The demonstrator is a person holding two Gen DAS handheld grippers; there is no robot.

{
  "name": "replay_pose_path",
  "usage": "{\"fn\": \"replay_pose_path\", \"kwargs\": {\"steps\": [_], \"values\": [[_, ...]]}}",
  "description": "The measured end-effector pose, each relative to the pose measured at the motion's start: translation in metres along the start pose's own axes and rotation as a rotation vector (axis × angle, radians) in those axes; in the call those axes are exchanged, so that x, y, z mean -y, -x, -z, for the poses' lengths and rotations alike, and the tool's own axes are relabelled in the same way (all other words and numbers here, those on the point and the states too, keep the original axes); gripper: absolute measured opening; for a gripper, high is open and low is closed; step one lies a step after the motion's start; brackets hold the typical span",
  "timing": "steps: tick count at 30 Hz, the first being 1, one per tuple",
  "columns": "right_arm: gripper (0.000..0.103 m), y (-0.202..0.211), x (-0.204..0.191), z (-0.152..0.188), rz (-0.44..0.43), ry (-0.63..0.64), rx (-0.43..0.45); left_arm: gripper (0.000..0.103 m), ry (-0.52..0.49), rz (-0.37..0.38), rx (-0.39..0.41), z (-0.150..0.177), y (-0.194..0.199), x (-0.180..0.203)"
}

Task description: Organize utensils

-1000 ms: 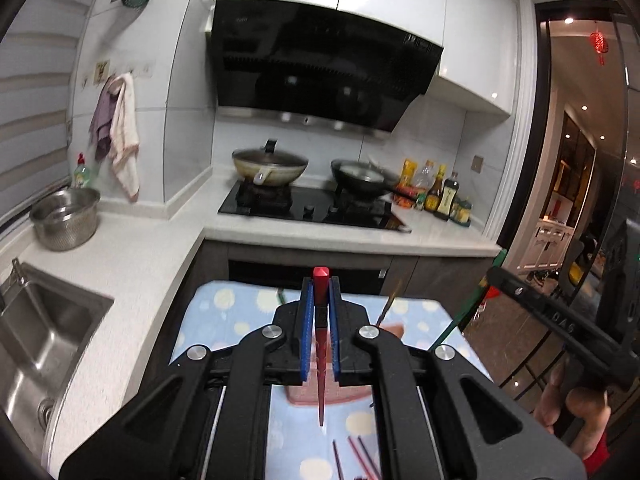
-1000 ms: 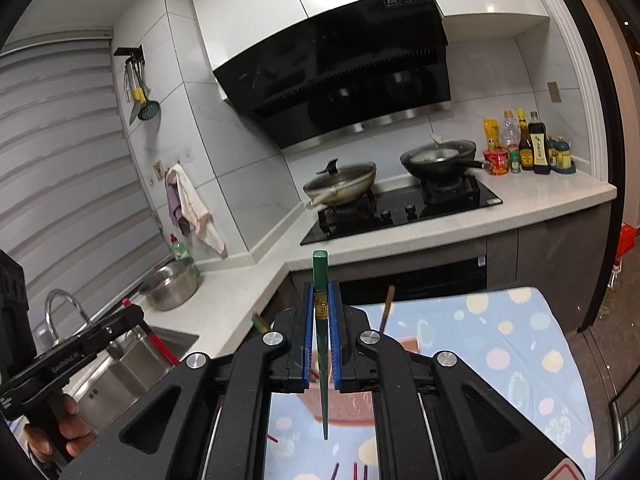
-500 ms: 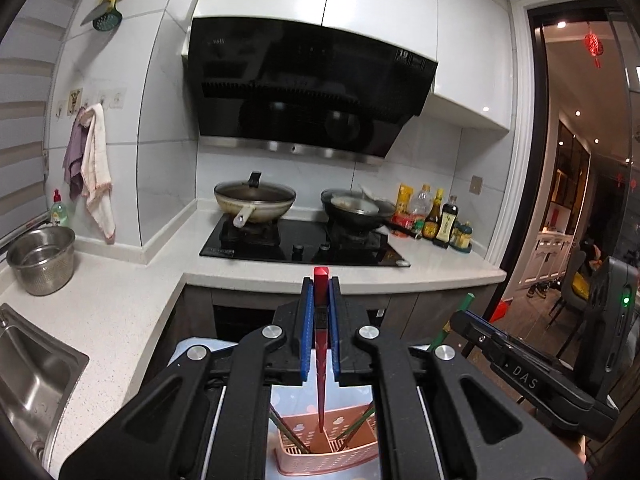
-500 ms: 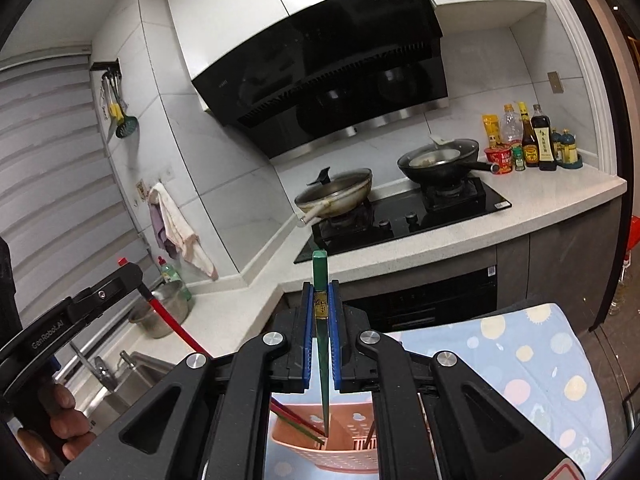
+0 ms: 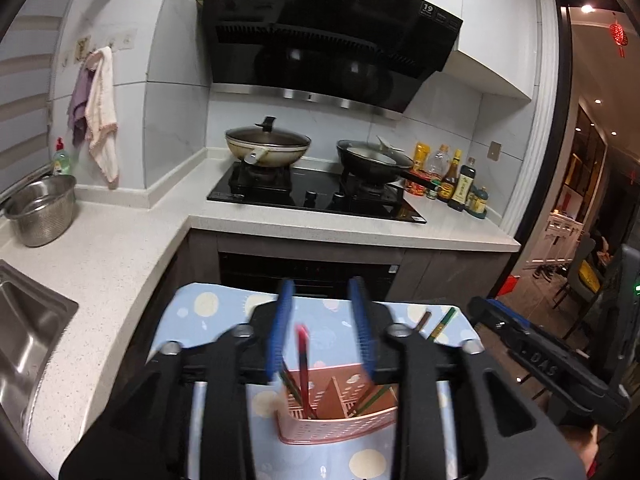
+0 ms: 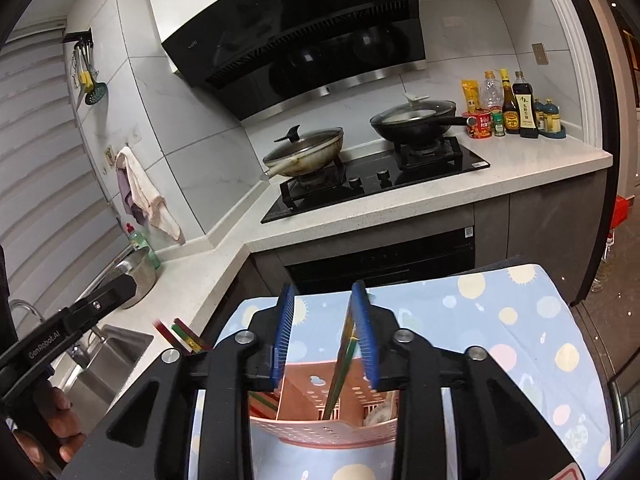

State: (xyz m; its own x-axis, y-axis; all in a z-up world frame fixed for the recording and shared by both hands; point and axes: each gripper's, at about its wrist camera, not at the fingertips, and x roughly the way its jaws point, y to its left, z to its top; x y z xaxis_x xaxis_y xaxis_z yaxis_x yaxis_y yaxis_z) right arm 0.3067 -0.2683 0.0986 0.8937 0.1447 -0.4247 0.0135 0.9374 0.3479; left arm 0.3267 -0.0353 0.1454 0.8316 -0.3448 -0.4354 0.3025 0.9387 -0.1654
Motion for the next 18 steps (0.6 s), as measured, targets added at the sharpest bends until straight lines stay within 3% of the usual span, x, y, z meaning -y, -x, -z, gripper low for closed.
{"fn": "replay_pose_path", "kwargs": {"steps": [2,10,18], "values": [[0.032,0.008,0.000,0.000,0.000,0.004,0.012,0.044,-0.001,-0.015,0.012,0.001,0.007,0.000],[0.032,0.041,-0.007,0.015,-0.006,0.046,-0.008,0.045,-0.017,-0.035,-0.004,0.017,0.036,0.000],[0.034,0.085,-0.009,0.073,0.033,0.088,-0.076,0.045,-0.008,-0.049,-0.089,0.071,0.068,-0.003]]}}
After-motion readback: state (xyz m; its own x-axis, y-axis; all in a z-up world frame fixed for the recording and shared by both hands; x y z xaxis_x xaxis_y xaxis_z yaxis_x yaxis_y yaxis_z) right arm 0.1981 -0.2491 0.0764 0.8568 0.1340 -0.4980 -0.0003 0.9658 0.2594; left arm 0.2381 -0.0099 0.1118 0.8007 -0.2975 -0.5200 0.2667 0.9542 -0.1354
